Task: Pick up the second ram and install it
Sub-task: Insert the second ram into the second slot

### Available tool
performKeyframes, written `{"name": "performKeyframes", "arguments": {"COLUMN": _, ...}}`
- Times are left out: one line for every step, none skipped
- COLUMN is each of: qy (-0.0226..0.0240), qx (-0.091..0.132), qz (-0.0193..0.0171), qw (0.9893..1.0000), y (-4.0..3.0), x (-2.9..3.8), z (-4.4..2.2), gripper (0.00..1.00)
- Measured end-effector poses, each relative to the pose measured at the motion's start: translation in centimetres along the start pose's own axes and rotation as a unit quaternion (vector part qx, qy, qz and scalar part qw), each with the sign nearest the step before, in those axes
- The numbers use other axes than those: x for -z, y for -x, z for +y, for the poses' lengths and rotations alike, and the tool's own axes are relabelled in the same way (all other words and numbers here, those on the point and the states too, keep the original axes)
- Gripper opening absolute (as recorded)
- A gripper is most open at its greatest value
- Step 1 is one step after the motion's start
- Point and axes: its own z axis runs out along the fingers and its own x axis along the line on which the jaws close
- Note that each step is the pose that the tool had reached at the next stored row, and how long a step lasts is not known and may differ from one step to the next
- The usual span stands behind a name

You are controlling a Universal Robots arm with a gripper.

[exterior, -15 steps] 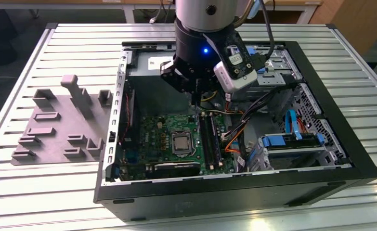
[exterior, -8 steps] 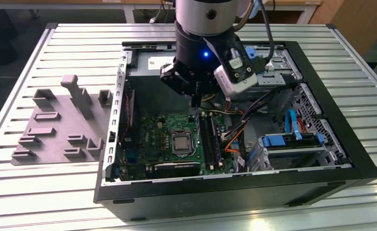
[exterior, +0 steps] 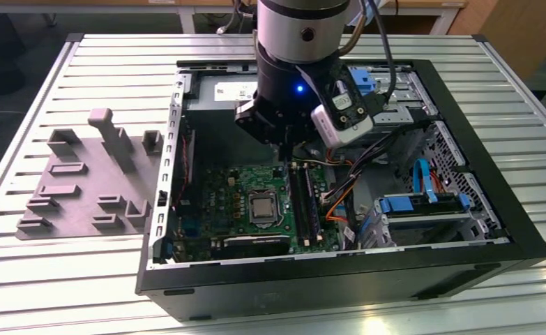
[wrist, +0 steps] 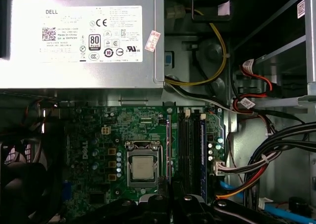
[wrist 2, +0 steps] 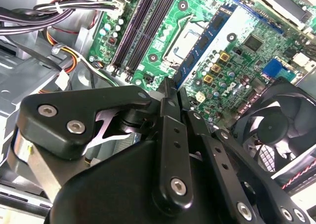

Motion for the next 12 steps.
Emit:
{"name": "performKeyframes", "arguments": {"qy": 0.0, "qx": 0.0, "qz": 0.0, "qw": 1.0, "y": 0.0, "x": -0.07, "z": 0.0, "gripper": 0.14}}
{"name": "performKeyframes", "arguments": {"qy": 0.0, "qx": 0.0, "qz": 0.0, "qw": 1.0, "y": 0.0, "x": -0.07, "z": 0.0, "gripper": 0.14}}
{"name": "performKeyframes", "arguments": {"qy": 0.0, "qx": 0.0, "qz": 0.0, "qw": 1.0, "y": 0.0, "x": -0.07, "z": 0.0, "gripper": 0.14}}
{"name": "performKeyframes", "arguments": {"qy": 0.0, "qx": 0.0, "qz": 0.0, "qw": 1.0, "y": 0.0, "x": -0.08, "z": 0.0, "gripper": 0.14}}
{"name": "performKeyframes", "arguments": {"qy": 0.0, "qx": 0.0, "qz": 0.0, "qw": 1.0, "y": 0.0, "x": -0.08, "z": 0.0, "gripper": 0.14}}
{"name": "performKeyframes", "arguments": {"qy": 0.0, "qx": 0.0, "qz": 0.0, "qw": 1.0, "y": 0.0, "x": -0.08, "z": 0.0, "gripper": 0.14}}
{"name": "performKeyframes", "arguments": {"qy": 0.0, "qx": 0.0, "qz": 0.0, "qw": 1.0, "y": 0.0, "x": -0.09, "z": 0.0, "gripper": 0.14}}
{"name": "performKeyframes", "arguments": {"qy": 0.0, "qx": 0.0, "qz": 0.0, "qw": 1.0, "y": 0.0, "x": -0.09, "z": 0.0, "gripper": 0.14}}
{"name": "performKeyframes", "arguments": {"qy": 0.0, "qx": 0.0, "qz": 0.0, "qw": 1.0, "y": 0.0, "x": -0.09, "z": 0.0, "gripper": 0.14}}
{"name": "performKeyframes", "arguments": {"qy": 0.0, "qx": 0.0, "qz": 0.0, "qw": 1.0, "y": 0.0, "x": -0.1, "z": 0.0, "gripper": 0.14}}
{"name": "performKeyframes", "arguments": {"qy": 0.0, "qx": 0.0, "qz": 0.0, "qw": 1.0, "y": 0.0, "x": -0.11, "z": 0.0, "gripper": 0.14}}
{"name": "performKeyframes", "arguments": {"qy": 0.0001, "qx": 0.001, "qz": 0.0, "qw": 1.0, "y": 0.01, "x": -0.14, "z": 0.0, "gripper": 0.14}}
